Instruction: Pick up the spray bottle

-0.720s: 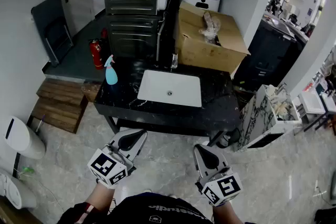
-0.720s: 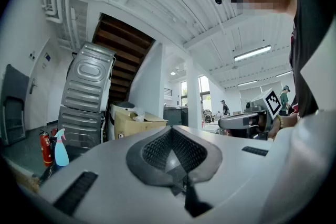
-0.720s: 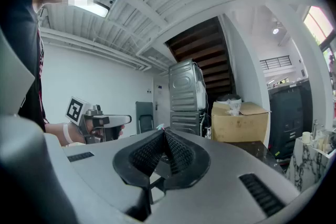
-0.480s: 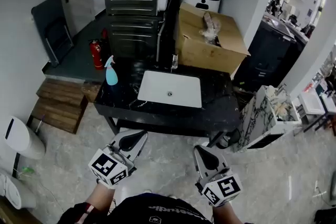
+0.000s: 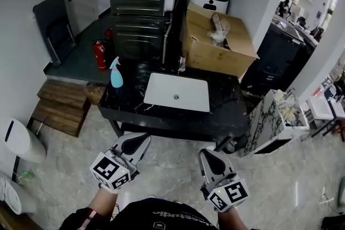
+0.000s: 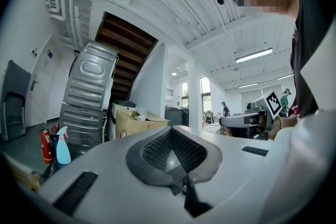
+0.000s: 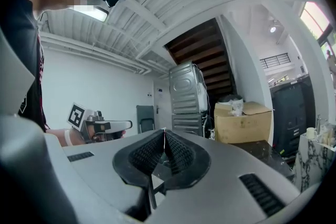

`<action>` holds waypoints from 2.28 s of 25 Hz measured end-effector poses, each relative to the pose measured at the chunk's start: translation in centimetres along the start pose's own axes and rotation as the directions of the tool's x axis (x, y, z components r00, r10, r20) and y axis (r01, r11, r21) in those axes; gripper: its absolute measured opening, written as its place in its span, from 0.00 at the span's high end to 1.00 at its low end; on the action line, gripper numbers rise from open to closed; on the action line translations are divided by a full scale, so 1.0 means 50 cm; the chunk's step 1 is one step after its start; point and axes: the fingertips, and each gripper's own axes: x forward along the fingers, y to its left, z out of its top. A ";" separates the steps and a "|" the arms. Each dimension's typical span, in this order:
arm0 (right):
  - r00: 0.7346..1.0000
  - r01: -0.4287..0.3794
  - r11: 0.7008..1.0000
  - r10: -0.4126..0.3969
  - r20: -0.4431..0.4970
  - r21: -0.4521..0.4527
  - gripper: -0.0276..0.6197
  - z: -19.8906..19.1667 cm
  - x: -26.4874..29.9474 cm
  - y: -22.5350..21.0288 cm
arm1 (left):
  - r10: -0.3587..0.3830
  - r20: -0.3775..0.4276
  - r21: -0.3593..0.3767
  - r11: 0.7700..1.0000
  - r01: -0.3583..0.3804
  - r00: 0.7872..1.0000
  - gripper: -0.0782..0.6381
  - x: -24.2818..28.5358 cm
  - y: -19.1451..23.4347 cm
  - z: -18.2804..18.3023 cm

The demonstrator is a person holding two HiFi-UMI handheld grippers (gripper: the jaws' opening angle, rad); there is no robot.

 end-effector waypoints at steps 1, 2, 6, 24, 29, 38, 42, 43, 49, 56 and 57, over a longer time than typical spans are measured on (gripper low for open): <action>1.000 0.000 1.000 0.000 -0.005 -0.002 0.90 -0.001 0.007 0.004 | 0.003 0.001 -0.002 1.000 -0.003 1.000 0.87 -0.004 0.006 0.000; 1.000 -0.001 1.000 0.001 -0.010 -0.005 0.90 -0.002 0.015 0.010 | 0.004 0.001 -0.004 1.000 -0.004 1.000 0.87 -0.008 0.013 0.000; 1.000 -0.001 1.000 0.001 -0.008 -0.001 0.90 -0.003 0.044 0.037 | -0.005 0.001 -0.004 1.000 0.005 1.000 0.87 -0.030 0.048 -0.006; 0.999 -0.030 0.999 0.031 -0.030 0.028 0.90 -0.058 0.204 -0.020 | 0.003 -0.005 -0.052 0.999 -0.003 1.000 0.87 0.049 0.199 -0.062; 0.997 -0.077 0.997 0.078 -0.008 0.030 0.90 -0.045 0.301 -0.132 | 0.013 -0.003 -0.026 1.000 -0.013 1.000 0.87 0.174 0.255 -0.058; 0.987 -0.159 0.987 0.158 0.030 0.030 0.90 0.013 0.445 -0.338 | 0.015 0.004 0.014 1.000 -0.015 1.000 0.87 0.421 0.330 -0.024; 0.984 -0.181 0.983 0.180 0.018 0.044 0.90 0.005 0.490 -0.388 | 0.009 -0.005 0.032 0.999 -0.009 1.000 0.87 0.480 0.346 -0.029; 0.983 -0.184 0.982 0.183 0.015 0.050 0.90 0.003 0.500 -0.394 | 0.009 -0.011 0.034 0.999 -0.008 1.000 0.87 0.488 0.352 -0.032; 0.982 -0.188 0.980 0.188 0.003 0.061 0.90 -0.003 0.569 -0.407 | 0.024 -0.024 0.025 0.999 -0.023 0.999 0.87 0.507 0.426 -0.044; 0.983 -0.183 0.982 0.183 -0.001 0.052 0.90 0.001 0.647 -0.366 | 0.076 -0.021 0.027 0.997 -0.075 0.997 0.87 0.477 0.546 -0.050; 0.983 -0.184 0.981 0.185 -0.004 0.053 0.90 -0.001 0.658 -0.357 | 0.076 -0.020 0.027 0.997 -0.075 0.997 0.87 0.470 0.562 -0.050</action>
